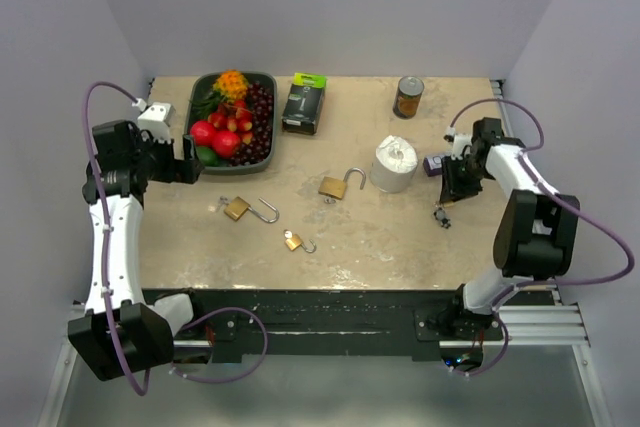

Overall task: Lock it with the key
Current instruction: Pick up the lock from the center of the board.

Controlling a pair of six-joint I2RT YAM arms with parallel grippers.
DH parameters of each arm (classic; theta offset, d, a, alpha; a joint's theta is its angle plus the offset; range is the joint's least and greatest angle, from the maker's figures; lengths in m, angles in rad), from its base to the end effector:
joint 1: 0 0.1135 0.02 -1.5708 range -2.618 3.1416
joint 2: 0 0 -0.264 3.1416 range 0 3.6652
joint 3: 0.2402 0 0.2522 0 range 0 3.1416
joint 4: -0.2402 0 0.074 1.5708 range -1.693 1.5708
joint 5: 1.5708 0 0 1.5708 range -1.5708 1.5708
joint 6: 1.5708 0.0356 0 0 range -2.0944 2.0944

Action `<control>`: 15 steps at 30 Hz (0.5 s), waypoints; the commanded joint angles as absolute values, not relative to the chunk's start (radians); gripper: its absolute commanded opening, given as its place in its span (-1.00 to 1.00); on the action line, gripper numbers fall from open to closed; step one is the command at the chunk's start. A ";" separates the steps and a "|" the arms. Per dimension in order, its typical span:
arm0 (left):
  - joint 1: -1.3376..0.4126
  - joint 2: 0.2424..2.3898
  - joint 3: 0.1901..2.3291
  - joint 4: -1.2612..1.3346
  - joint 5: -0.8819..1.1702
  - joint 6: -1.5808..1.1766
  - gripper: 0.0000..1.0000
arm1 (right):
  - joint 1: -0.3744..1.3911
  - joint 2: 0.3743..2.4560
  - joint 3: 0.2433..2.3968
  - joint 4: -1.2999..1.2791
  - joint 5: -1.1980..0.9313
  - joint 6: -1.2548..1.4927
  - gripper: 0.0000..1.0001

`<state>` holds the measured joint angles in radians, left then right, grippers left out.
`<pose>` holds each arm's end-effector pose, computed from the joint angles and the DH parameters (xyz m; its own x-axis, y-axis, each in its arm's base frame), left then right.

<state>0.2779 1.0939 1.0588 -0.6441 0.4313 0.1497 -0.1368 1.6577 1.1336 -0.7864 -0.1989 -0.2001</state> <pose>0.2238 0.0484 0.3326 -0.5878 -0.0268 -0.8085 0.1530 0.9777 -0.1436 0.3111 -0.0357 0.2006 -0.9547 -0.0652 -0.2902 -0.1086 0.9847 0.1360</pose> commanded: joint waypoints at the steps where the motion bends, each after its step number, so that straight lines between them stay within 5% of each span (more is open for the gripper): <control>1: 0.273 1.081 1.126 -0.702 0.639 0.297 0.98 | -0.135 1.523 1.229 -0.925 -0.372 -0.411 -1.00; 15: 0.272 0.937 1.086 -0.744 1.106 0.595 0.98 | 0.095 1.356 1.387 -1.258 -0.837 -0.876 -1.00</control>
